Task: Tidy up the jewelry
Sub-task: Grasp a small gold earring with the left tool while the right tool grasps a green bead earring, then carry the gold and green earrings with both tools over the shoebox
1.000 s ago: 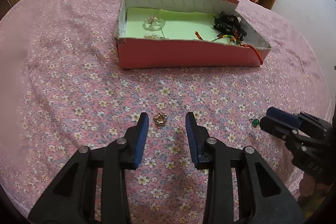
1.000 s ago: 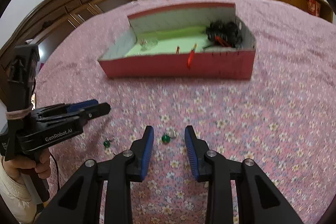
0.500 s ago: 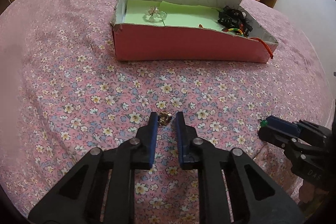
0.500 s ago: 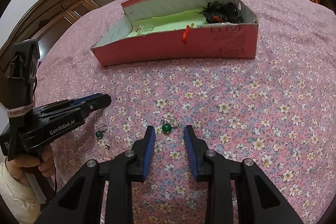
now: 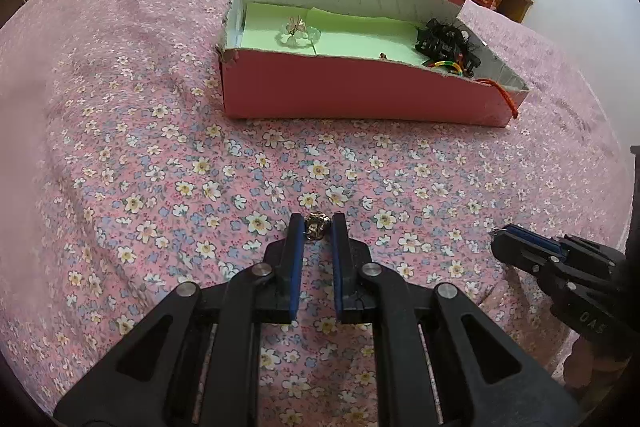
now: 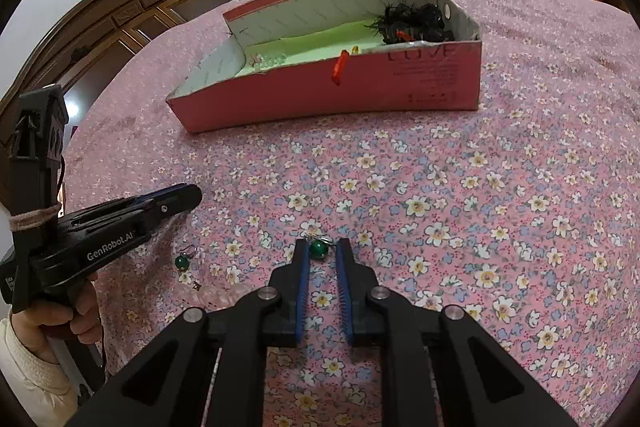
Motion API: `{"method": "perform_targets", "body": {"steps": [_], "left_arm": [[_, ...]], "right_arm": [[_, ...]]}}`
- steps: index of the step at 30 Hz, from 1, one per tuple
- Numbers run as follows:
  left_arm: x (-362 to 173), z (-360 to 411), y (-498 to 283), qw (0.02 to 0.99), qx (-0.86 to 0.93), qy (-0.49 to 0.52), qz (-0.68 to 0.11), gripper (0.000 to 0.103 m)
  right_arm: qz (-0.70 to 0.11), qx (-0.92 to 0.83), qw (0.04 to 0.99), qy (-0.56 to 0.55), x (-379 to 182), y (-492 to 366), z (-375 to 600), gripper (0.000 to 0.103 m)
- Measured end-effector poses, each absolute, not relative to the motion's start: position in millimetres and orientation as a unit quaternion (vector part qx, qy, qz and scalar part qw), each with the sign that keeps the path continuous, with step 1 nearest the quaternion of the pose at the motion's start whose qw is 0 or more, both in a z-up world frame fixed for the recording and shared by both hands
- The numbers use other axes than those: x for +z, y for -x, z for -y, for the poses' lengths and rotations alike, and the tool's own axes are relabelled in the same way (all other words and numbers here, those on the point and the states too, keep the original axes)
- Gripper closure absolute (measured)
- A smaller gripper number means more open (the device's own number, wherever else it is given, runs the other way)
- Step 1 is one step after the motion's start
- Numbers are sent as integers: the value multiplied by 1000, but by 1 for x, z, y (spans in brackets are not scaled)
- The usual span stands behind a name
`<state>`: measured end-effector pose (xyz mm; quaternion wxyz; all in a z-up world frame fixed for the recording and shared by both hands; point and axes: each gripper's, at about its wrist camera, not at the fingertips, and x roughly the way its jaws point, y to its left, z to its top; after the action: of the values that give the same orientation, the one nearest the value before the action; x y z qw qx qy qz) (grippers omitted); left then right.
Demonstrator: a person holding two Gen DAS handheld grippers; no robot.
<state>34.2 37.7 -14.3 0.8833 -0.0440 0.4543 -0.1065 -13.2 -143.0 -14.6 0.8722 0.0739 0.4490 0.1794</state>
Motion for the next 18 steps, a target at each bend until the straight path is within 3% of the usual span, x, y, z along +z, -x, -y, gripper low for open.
{"method": "perform_targets", "body": {"steps": [18], "left_arm": [[31,-40,-11,907,-124,59,-399,98]], "right_arm": [[-377,193,903,-68,18,34,147,88]]}}
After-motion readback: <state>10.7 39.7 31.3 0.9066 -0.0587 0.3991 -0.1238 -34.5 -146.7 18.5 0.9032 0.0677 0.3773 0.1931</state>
